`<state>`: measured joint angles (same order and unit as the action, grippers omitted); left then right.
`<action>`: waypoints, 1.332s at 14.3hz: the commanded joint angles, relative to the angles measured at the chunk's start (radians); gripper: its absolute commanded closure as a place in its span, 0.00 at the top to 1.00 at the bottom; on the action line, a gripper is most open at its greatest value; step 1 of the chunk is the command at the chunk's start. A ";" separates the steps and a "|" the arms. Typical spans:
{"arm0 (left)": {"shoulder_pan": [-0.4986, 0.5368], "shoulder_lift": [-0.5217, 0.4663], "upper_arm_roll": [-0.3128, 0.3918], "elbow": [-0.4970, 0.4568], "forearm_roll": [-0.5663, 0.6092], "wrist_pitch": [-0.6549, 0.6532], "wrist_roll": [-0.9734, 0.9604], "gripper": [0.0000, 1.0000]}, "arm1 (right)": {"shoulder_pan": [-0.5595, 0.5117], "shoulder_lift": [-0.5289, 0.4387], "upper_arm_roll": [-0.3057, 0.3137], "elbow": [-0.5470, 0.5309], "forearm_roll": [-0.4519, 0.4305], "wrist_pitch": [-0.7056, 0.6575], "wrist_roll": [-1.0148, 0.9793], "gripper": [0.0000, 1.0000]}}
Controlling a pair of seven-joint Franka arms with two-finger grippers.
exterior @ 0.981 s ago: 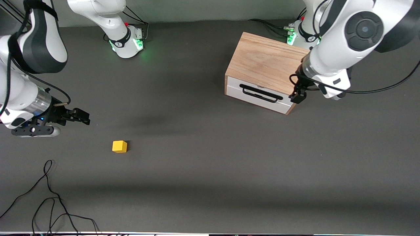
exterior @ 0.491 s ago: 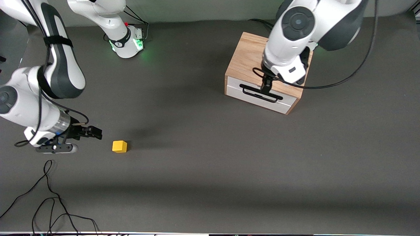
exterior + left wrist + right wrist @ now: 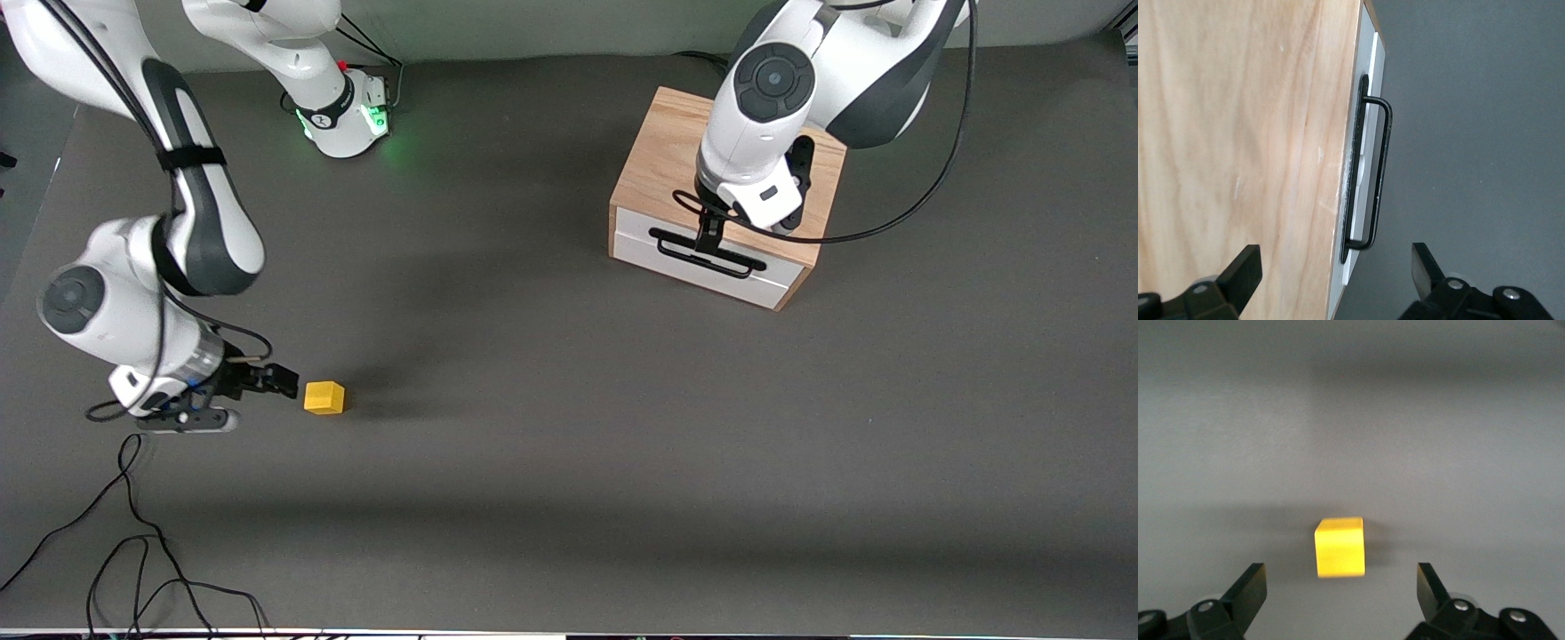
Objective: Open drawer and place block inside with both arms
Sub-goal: 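Lower the left gripper to the drawer handle while the right gripper reaches the cube, then hook the black handle with the left gripper while the right gripper lowers over the cube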
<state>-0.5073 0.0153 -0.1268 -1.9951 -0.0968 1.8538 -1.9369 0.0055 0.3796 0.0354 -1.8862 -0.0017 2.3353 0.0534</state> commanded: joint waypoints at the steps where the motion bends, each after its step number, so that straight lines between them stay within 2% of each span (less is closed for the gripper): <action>1: -0.011 0.004 0.006 -0.070 0.025 0.086 -0.020 1.00 | 0.007 0.047 -0.005 0.007 0.005 0.041 -0.004 1.00; 7: -0.036 0.130 0.004 -0.077 0.074 0.192 -0.063 1.00 | 0.010 0.073 -0.005 -0.071 0.005 0.151 -0.003 1.00; 9: -0.031 0.153 0.004 -0.074 0.074 0.209 -0.056 0.99 | 0.011 0.074 -0.005 -0.120 0.005 0.223 -0.003 1.00; 12: -0.025 0.179 0.006 -0.056 0.094 0.219 -0.051 0.99 | 0.010 0.084 -0.003 -0.136 0.014 0.240 0.002 1.00; 15: -0.007 0.210 0.015 0.039 0.094 0.153 -0.040 1.00 | 0.010 0.099 -0.003 -0.140 0.017 0.246 0.002 1.00; 19: 0.018 0.291 0.016 0.194 0.095 0.018 -0.036 1.00 | 0.010 0.113 -0.003 -0.185 0.017 0.328 0.003 1.00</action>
<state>-0.4975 0.2357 -0.1075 -1.9110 -0.0165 1.9470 -1.9632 0.0080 0.4874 0.0354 -2.0492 -0.0016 2.6192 0.0543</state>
